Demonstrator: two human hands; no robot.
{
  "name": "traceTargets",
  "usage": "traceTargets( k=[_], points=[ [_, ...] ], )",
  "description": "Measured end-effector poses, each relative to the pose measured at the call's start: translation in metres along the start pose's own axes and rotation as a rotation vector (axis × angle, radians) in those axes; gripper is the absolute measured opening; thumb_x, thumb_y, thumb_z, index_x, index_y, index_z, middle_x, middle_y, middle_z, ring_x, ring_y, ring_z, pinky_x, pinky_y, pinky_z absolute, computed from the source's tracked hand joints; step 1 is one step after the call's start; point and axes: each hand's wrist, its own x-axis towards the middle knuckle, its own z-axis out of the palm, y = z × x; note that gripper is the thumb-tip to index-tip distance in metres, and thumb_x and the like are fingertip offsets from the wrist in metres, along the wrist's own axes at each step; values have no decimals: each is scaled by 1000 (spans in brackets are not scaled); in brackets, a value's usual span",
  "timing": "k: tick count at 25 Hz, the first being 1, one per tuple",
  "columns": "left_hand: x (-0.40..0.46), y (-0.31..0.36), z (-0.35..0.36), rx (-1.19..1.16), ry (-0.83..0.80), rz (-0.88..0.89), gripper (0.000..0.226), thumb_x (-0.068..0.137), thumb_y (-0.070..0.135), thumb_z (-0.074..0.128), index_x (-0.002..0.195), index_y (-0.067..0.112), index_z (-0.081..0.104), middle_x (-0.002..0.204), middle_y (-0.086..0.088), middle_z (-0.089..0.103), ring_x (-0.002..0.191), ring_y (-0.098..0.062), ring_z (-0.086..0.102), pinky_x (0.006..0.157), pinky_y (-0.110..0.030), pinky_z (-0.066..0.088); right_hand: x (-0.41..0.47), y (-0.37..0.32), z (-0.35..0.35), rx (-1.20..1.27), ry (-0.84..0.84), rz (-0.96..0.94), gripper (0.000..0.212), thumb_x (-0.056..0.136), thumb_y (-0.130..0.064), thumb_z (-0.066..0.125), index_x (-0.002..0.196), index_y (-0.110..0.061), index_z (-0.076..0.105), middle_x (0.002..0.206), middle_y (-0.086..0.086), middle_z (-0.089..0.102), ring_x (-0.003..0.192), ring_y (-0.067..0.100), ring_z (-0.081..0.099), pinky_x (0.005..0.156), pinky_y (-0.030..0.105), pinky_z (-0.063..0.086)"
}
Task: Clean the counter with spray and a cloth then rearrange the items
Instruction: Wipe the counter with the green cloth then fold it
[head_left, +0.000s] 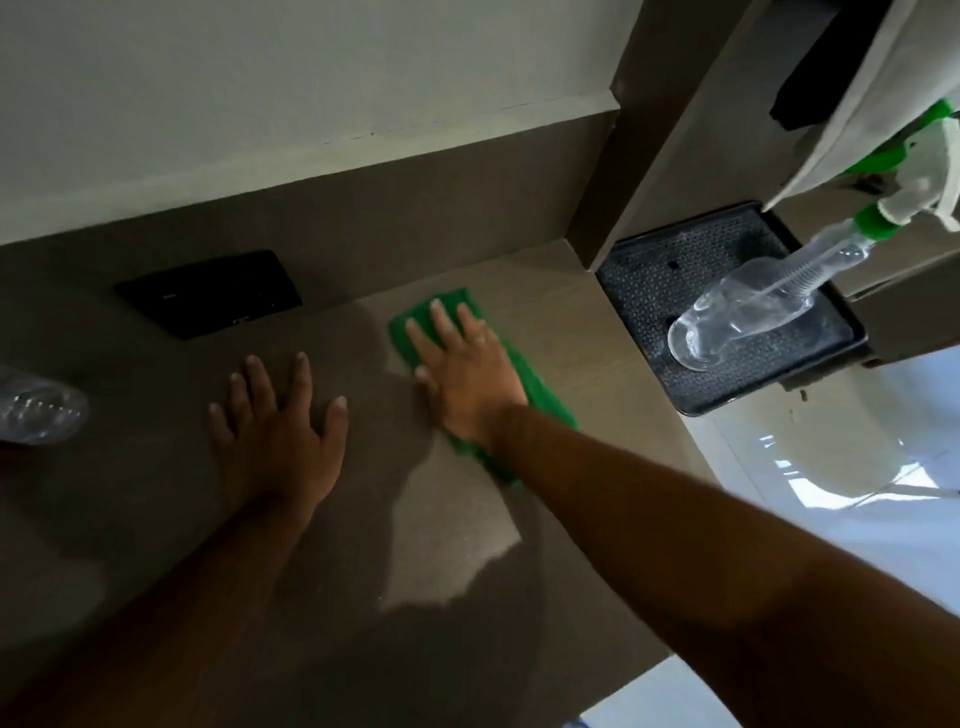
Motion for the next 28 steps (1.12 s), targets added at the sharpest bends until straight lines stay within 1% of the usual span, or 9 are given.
traceTargets(
  k=[3,6,9,12,15,17,19,25,28],
  points=[
    [0,2,-3,-5,-30,-7,68,92,61,27,153,31,24,162,-18,15,148,-36,12,117,-57,9,-105,-27,18,-15,-73,-287,58,96,-46,31,152,-31,24,161,9,20,146,37,19,117,52,18],
    [0,1,-6,11,-22,-7,70,91,64,22,154,31,22,162,-18,14,148,-36,12,118,-56,10,-179,10,33,-3,-121,-470,58,93,-52,37,149,-38,30,160,4,26,145,32,27,115,51,23],
    [-2,1,-7,26,-13,-26,69,92,63,24,154,32,21,162,-17,13,149,-35,11,119,-54,9,-144,70,26,-99,-52,-430,61,91,-52,41,149,-37,30,158,8,30,142,34,32,113,50,27],
    [-2,1,-10,-16,-8,-25,68,93,61,29,153,29,26,162,-15,16,149,-33,13,119,-51,8,-68,87,3,-62,-28,-267,59,98,-50,29,153,-35,17,162,10,14,146,37,18,117,46,14],
    [-26,-13,-23,-345,59,-17,68,92,55,32,147,17,42,156,-13,35,146,-32,27,119,-50,16,-4,79,-12,-100,-27,-240,65,94,-54,11,155,-32,11,163,12,7,147,39,13,118,47,15],
    [-74,-45,-28,-435,167,-102,64,93,50,39,142,11,49,149,-14,45,141,-35,36,117,-50,20,27,57,-16,-131,-30,-306,69,90,-54,6,155,-29,12,163,13,8,146,40,14,116,49,20],
    [-135,-88,-29,-356,234,-238,65,93,49,41,142,8,47,149,-18,44,140,-38,36,116,-53,21,46,25,-17,-166,-42,-389,67,93,-52,8,155,-28,10,163,12,8,145,42,15,115,50,22],
    [-253,-158,-20,-76,111,-834,81,90,55,27,147,-4,26,152,-30,30,139,-48,28,113,-60,18,50,-84,-2,-202,-21,-535,60,101,-44,15,156,-24,4,164,12,4,147,40,9,119,48,17],
    [-257,-159,-16,-98,63,-918,80,95,53,31,148,-7,21,154,-31,25,141,-48,24,115,-58,19,-8,-126,16,-259,10,-741,60,99,-38,8,155,-16,9,162,12,15,148,38,8,119,52,11]
  ],
)
